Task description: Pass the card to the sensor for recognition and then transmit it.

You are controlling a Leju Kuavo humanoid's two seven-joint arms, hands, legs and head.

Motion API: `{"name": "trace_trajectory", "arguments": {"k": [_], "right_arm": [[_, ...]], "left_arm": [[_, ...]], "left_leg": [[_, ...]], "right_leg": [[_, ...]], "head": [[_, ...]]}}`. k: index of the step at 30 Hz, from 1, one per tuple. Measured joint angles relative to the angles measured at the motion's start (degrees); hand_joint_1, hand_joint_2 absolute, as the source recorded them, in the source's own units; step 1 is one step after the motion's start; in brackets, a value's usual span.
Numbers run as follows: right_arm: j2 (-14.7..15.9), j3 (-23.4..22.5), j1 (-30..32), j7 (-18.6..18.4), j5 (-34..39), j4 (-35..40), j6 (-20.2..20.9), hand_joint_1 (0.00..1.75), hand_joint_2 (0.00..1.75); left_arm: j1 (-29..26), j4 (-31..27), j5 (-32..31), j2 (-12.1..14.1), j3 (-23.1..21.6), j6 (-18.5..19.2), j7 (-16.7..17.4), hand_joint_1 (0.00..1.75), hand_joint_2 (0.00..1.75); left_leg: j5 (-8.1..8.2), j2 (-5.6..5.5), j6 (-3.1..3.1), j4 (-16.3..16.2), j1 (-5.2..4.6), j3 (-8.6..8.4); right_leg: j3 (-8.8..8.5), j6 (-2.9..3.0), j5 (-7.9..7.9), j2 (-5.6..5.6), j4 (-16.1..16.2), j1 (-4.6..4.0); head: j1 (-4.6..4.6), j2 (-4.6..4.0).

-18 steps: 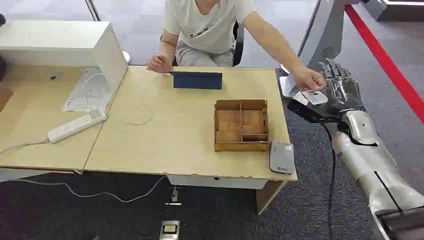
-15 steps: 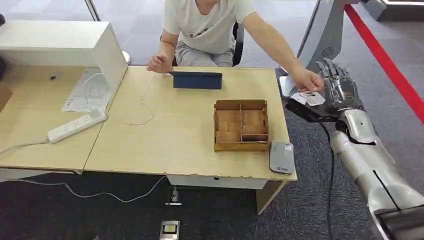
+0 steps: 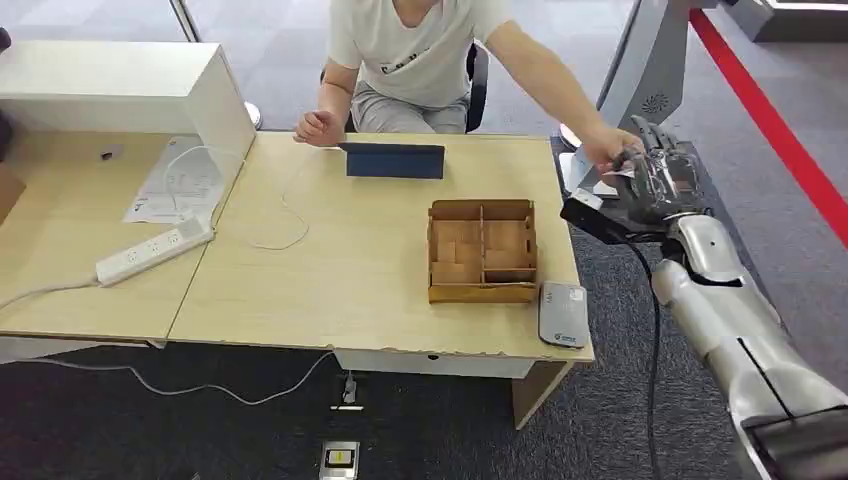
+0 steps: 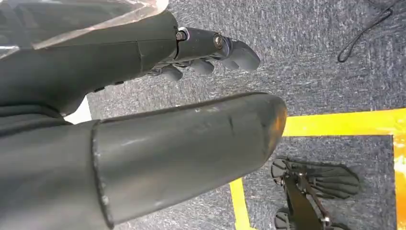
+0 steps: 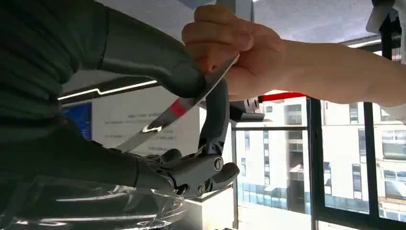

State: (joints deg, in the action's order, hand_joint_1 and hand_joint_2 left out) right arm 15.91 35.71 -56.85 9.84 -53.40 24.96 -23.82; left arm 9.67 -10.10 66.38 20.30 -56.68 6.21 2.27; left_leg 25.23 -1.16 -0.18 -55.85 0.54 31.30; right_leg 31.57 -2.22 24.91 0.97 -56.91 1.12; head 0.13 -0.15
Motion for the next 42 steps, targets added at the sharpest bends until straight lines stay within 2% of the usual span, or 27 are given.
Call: {"name": "trace_trajectory", "arguments": {"k": [9, 16, 23, 28, 31, 37, 42], "right_arm": [[-0.1, 0.5, -0.1, 0.7, 0.1, 0.1, -0.1, 1.75, 1.75], [0.4, 0.7, 1.5, 2.5, 2.5, 0.7, -0.9, 1.75, 1.75], [2.5, 0.6, 8.0, 4.8, 6.8, 2.7, -3.0, 1.75, 1.75], [4.8, 0.5, 13.4, 4.9, 8.0, 4.8, -4.4, 1.75, 1.75], [6.2, 0.1, 16.3, 4.8, 9.2, 7.1, -4.4, 1.75, 1.75], [9.0, -0.5, 21.9, 2.4, 9.2, 14.5, -3.0, 1.75, 1.75], [10.2, -0.8, 26.3, 1.0, 7.6, 20.6, -2.2, 1.75, 1.75]], "left_arm": [[0.0, 0.0, 0.0, -0.1, 0.0, 0.1, 0.0, 0.0, 0.0], [0.0, 0.0, 0.1, -0.1, 0.0, -0.1, 0.4, 0.0, 0.0], [-0.2, 0.0, 1.0, -0.1, 0.0, -1.2, 1.4, 0.0, 0.0], [-0.4, 0.0, 2.3, -0.1, 0.0, -3.2, 1.5, 0.0, 0.0], [-0.5, 0.0, 2.2, -0.1, 0.0, -3.1, 1.0, 0.0, 0.0], [-0.5, 0.0, 2.2, 0.0, 0.0, -2.6, 1.1, 0.0, 0.0], [-0.5, 0.0, 2.4, 0.0, 0.0, -2.8, 1.3, 0.0, 0.0]], "left_leg": [[0.0, 0.01, 0.0, 0.0, 0.0, -0.02], [0.0, 0.01, 0.0, 0.0, 0.0, -0.03], [0.01, 0.0, 0.0, 0.0, 0.0, -0.03], [0.01, 0.0, 0.0, 0.0, 0.0, -0.02], [0.01, 0.01, 0.0, 0.0, 0.0, -0.01], [0.01, 0.01, 0.0, 0.0, 0.0, -0.02], [0.01, 0.01, 0.0, 0.0, 0.0, 0.0]], "right_leg": [[0.01, 0.0, 0.0, 0.0, 0.0, 0.0], [0.0, 0.0, 0.0, 0.0, 0.0, 0.0], [0.01, 0.0, 0.01, 0.0, 0.0, -0.01], [0.0, 0.0, 0.01, 0.0, 0.1, 0.0], [0.0, 0.0, 0.0, 0.0, 0.1, 0.0], [-0.01, 0.0, 0.0, 0.0, 0.1, -0.01], [0.01, 0.01, 0.01, 0.0, 0.1, -0.01]], "head": [[0.0, 0.0], [0.0, 0.0], [0.0, 0.0], [-0.02, 0.0], [-0.02, 0.0], [0.0, 0.0], [0.0, 0.0]]}}
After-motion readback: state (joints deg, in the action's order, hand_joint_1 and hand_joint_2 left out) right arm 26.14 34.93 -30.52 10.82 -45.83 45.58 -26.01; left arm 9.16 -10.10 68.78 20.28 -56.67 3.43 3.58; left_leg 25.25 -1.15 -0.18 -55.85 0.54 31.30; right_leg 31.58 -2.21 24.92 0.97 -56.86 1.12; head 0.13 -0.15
